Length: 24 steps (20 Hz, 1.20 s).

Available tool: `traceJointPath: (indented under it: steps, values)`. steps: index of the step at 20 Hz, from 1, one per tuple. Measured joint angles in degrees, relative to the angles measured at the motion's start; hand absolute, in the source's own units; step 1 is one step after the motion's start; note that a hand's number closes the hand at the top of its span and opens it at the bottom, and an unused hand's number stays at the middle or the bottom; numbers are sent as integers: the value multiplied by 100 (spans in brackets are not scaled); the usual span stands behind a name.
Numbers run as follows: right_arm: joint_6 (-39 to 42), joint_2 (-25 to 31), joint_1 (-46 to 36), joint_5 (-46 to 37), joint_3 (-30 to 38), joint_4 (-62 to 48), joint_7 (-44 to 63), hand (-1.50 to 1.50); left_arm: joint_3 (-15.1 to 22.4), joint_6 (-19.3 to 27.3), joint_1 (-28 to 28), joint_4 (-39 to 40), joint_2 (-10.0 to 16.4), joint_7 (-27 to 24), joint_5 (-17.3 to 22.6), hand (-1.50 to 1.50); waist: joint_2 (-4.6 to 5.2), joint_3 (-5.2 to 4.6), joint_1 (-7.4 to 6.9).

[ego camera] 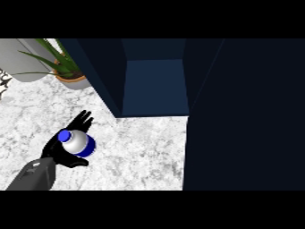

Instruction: Pick up the bottled water, place it into the cabinet and close the cabinet

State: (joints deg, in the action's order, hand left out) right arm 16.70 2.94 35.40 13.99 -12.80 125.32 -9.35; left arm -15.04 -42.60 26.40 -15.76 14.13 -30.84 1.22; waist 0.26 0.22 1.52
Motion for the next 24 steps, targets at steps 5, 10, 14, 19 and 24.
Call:
traceJointPath:
  steps: [5, 10, 14, 19, 24]
  values:
    - [38, 17, 65, -39, 10, -86, -109, -150, 172, 8, -88, -131, -185, -56, -81, 150, -3, -4, 5]
    - [-8, 42, 44, -38, 36, -15, -25, -150, 317, -74, -150, -231, -359, -84, -99, 150, 2, -26, -23]
    - [-1, 34, 32, -26, 57, -90, -83, -150, 357, -102, -128, -245, -353, -68, -76, 150, 5, -33, -22]
    - [3, 27, 87, -59, 34, -130, -146, -150, 331, 142, -229, -367, -409, -243, 7, 150, 0, -35, -40]
    - [-12, 8, 80, -62, 85, -211, -225, -150, -257, 877, -449, -481, -439, -559, 559, 150, -15, -31, -107]
